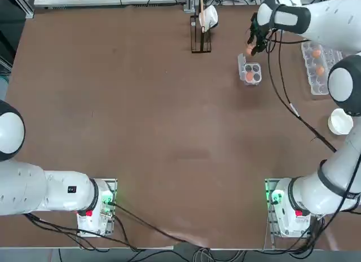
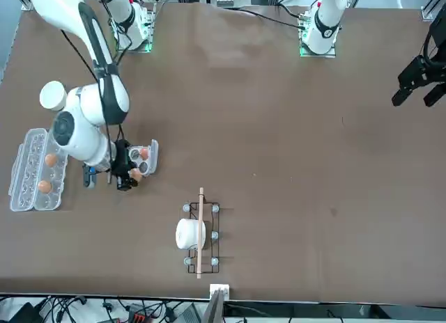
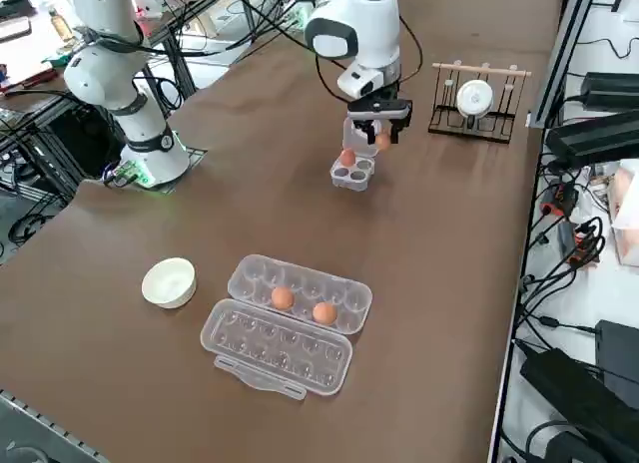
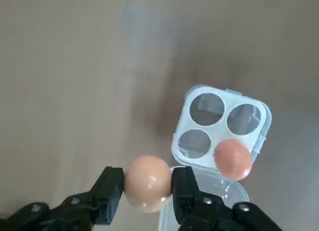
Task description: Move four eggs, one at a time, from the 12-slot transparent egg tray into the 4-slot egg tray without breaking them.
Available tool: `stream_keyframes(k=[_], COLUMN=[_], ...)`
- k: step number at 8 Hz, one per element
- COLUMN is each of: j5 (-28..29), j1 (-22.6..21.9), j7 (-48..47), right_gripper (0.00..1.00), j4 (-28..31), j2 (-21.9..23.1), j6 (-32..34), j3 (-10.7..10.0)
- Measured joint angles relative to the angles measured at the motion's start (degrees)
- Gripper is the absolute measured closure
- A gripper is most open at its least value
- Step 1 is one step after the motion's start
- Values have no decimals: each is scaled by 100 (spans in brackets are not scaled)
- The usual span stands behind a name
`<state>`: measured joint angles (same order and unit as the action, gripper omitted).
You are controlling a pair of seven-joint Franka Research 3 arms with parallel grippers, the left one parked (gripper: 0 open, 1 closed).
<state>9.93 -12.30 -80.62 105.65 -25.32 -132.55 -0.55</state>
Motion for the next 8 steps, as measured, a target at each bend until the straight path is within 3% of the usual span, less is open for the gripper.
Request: stream_keyframes(k=[8], j5=[-37], j1=[-119], j7=[-50], right_gripper=[43], j4=[423], j2=[-57], j6=[2], j3=[-140])
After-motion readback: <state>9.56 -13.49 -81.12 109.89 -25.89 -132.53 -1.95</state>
